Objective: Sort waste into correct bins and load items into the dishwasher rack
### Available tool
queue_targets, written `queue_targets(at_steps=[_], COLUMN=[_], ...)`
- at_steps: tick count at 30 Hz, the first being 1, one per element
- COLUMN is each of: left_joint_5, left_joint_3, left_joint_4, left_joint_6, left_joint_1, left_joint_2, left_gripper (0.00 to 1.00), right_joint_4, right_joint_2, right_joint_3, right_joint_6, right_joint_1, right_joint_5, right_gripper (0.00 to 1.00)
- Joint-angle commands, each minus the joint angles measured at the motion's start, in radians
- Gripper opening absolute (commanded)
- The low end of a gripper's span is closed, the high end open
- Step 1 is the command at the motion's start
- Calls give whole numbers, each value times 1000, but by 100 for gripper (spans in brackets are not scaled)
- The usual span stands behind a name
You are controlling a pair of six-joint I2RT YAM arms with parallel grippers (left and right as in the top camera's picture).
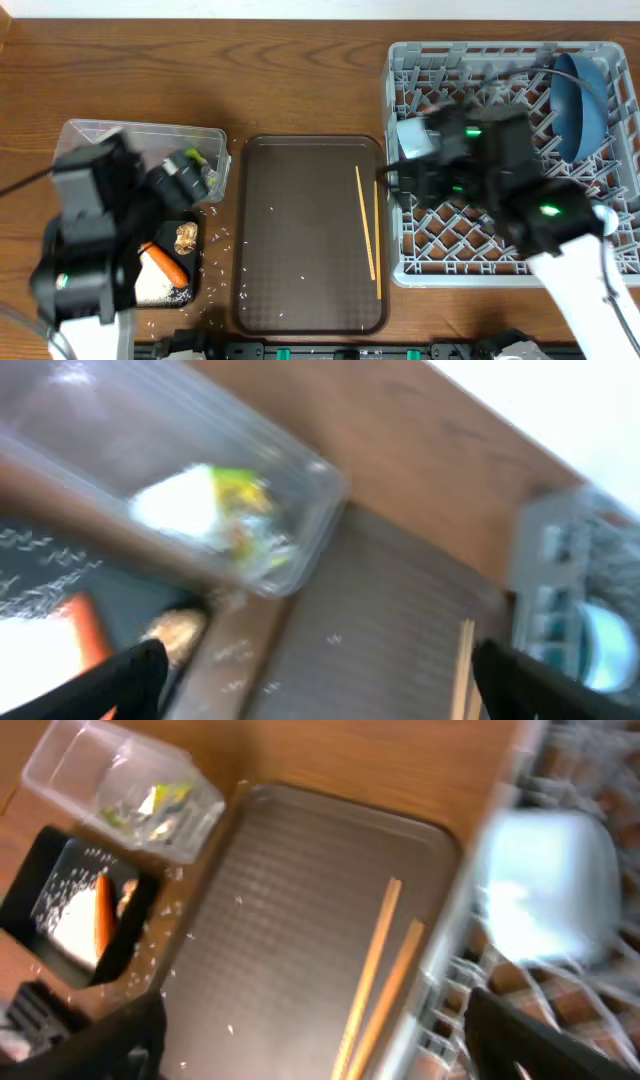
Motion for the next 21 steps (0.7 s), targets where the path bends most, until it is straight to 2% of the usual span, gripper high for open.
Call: queue_targets(at_steps=[1, 3, 7, 12, 16, 21], left_joint_5=[-114, -142, -201, -203, -203, -203], left_joint_3=[5, 5, 4, 4, 4, 4], left_joint_4=[-85, -135, -187, -201, -201, -201], left_joint_6=[76, 76, 76, 76, 76, 76], left_joint_1=[74, 100, 117, 117, 117, 117], left_joint_2=[-38, -43, -30, -13, -1, 5], left_gripper=[98, 98, 98, 98, 98, 98], right_joint_4=[61, 72, 31, 47, 89, 114], right_joint_2=[107, 184, 343, 490, 575, 664], right_joint_3=[9, 9, 9, 9, 9, 9], right_joint_6=[92, 163, 329, 339, 334, 335], right_joint_1=[127, 185, 242, 241, 240, 239], right_joint_5=[117, 199, 333, 333, 333, 327], right_gripper=[85, 77, 74, 75, 81, 74])
